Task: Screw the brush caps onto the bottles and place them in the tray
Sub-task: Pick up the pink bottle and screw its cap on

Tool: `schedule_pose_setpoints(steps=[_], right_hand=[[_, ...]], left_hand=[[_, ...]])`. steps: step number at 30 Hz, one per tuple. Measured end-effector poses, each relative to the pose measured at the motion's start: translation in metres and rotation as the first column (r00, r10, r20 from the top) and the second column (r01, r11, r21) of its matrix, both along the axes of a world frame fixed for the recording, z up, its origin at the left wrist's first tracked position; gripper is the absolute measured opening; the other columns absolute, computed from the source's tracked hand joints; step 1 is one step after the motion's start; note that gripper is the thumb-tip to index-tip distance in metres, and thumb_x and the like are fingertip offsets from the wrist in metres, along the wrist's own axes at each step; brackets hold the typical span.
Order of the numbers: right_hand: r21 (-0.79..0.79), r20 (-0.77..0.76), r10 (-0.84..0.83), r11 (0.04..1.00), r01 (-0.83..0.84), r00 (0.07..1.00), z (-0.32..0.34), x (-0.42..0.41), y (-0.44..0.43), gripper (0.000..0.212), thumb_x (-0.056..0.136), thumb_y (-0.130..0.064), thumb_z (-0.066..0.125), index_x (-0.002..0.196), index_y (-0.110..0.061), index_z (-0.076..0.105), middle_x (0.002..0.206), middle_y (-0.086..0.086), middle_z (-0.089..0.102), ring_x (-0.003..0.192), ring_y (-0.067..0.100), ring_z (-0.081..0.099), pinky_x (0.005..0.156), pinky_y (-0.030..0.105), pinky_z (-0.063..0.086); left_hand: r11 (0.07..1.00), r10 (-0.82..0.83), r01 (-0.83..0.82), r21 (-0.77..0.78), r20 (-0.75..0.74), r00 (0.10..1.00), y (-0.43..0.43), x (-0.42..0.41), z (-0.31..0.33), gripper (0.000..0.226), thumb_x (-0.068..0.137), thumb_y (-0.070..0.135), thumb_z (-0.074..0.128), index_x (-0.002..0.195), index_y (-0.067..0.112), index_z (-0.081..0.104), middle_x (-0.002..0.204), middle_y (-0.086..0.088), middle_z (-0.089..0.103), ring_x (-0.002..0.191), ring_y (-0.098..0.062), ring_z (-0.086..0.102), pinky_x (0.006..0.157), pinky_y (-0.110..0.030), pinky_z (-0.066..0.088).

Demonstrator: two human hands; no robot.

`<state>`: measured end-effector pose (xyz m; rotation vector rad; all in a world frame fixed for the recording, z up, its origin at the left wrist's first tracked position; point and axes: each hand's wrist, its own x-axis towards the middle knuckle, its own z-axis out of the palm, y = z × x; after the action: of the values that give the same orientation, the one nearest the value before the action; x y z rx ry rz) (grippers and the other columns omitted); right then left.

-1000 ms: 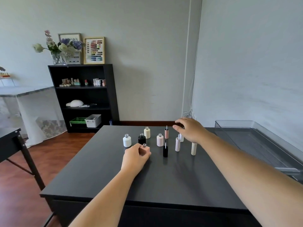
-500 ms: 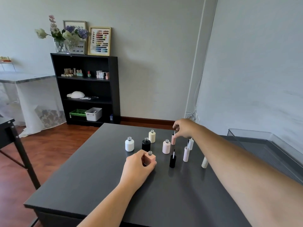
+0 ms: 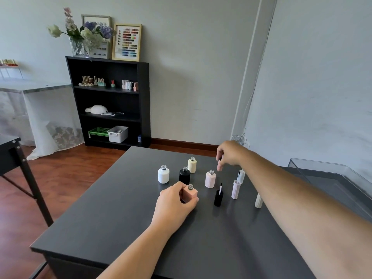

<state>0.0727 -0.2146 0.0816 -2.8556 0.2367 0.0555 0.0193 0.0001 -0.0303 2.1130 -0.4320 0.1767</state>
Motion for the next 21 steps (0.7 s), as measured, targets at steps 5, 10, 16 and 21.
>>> schedule_pose_setpoints(steps=[5,10,16,21], right_hand=[[0.139,0.162,0.000,0.990,-0.023,0.987,0.015,-0.020,-0.008,0.024,0.066,-0.018,0.083,0.074,-0.015,0.060,0.084,0.005,0.065,0.073,0.017,0.056,0.056,0.024,0.040],[0.230,0.272,-0.013,0.972,-0.052,0.962,0.026,-0.058,-0.008,0.020,0.069,-0.016,0.078,0.073,-0.016,0.058,0.080,0.000,0.060,0.074,0.015,0.054,0.057,0.024,0.040],[0.487,0.339,-0.016,0.859,-0.161,0.941,0.018,-0.112,0.000,0.013,0.084,-0.016,0.067,0.095,-0.022,0.067,0.082,-0.001,0.074,0.081,0.009,0.065,0.070,0.024,0.044],[0.564,0.289,-0.001,0.808,-0.170,0.957,-0.003,-0.144,0.008,0.024,0.097,-0.012,0.047,0.108,-0.019,0.067,0.090,-0.001,0.072,0.095,0.011,0.067,0.070,0.024,0.046]], left_hand=[[1.000,0.005,-0.005,0.013,-0.012,1.000,0.000,-0.004,0.006,0.019,0.072,0.037,0.070,0.088,0.030,0.061,0.081,0.014,0.065,0.078,-0.006,0.061,0.071,-0.025,0.052],[0.999,-0.034,0.035,0.018,-0.038,0.999,0.001,-0.014,0.015,0.027,0.074,0.036,0.072,0.098,0.029,0.062,0.089,0.012,0.065,0.082,-0.006,0.061,0.073,-0.020,0.049],[0.992,-0.093,0.091,-0.084,-0.032,0.995,0.003,-0.042,0.020,0.025,0.071,0.034,0.075,0.092,0.036,0.062,0.084,0.017,0.067,0.073,0.003,0.064,0.064,-0.009,0.046],[0.982,-0.177,0.180,-0.063,0.045,0.983,-0.002,-0.063,0.027,0.024,0.073,0.030,0.074,0.083,0.045,0.058,0.087,0.018,0.065,0.079,0.011,0.060,0.065,-0.007,0.045]])
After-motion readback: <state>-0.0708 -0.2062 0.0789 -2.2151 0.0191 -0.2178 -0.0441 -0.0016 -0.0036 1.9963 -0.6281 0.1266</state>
